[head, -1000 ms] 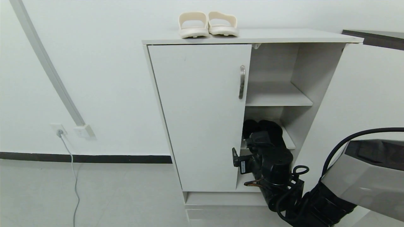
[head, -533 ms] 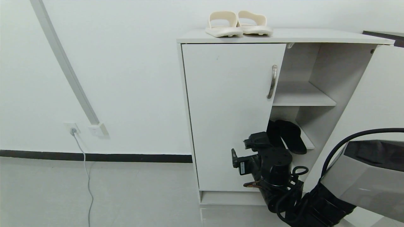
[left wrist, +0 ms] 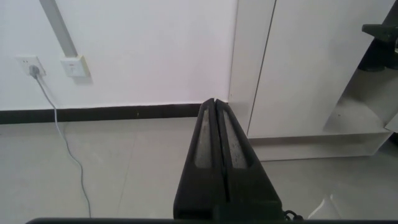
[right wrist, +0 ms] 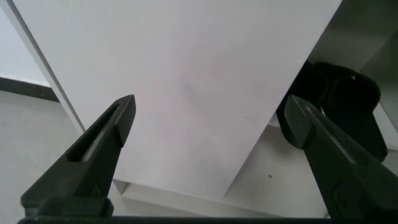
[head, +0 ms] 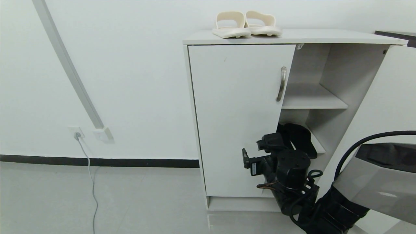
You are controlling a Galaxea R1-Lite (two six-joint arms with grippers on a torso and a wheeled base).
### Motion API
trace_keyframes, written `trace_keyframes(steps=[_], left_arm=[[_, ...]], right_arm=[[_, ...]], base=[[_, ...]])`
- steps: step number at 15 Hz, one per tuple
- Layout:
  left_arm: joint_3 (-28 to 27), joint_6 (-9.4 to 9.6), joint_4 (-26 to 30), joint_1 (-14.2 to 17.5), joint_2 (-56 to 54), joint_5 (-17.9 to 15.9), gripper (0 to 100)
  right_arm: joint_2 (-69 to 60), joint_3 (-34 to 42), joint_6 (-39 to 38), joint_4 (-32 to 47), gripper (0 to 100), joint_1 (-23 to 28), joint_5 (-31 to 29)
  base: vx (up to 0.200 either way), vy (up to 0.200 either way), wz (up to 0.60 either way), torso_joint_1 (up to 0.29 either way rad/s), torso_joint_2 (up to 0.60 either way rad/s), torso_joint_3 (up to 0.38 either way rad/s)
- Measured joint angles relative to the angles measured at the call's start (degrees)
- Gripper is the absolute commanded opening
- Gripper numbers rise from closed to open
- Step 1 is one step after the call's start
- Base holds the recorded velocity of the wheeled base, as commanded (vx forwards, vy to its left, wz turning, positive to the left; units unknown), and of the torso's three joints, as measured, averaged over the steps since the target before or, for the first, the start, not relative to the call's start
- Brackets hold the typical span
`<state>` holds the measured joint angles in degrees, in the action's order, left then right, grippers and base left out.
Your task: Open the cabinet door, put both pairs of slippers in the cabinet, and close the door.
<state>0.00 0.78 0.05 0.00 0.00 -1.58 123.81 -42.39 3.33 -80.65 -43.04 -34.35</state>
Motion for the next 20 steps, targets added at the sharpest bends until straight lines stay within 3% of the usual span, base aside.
trace_keyframes(steps=[12, 20], left_arm=[[0.0, 0.0, 0.0, 0.0, 0.05, 0.0, 0], [0.0, -0.05, 0.06, -0.07, 0.1, 0.02, 0]], right_arm=[[0.83, 2.01, 1.56, -2.22, 100, 0.07, 2.01], [1.19, 2.01, 1.57, -2.22, 100, 0.05, 2.01]], base=[[0.0, 0.0, 0.0, 0.0, -0.01, -0.004], [0.0, 0.0, 0.0, 0.038, -0.38, -0.336]])
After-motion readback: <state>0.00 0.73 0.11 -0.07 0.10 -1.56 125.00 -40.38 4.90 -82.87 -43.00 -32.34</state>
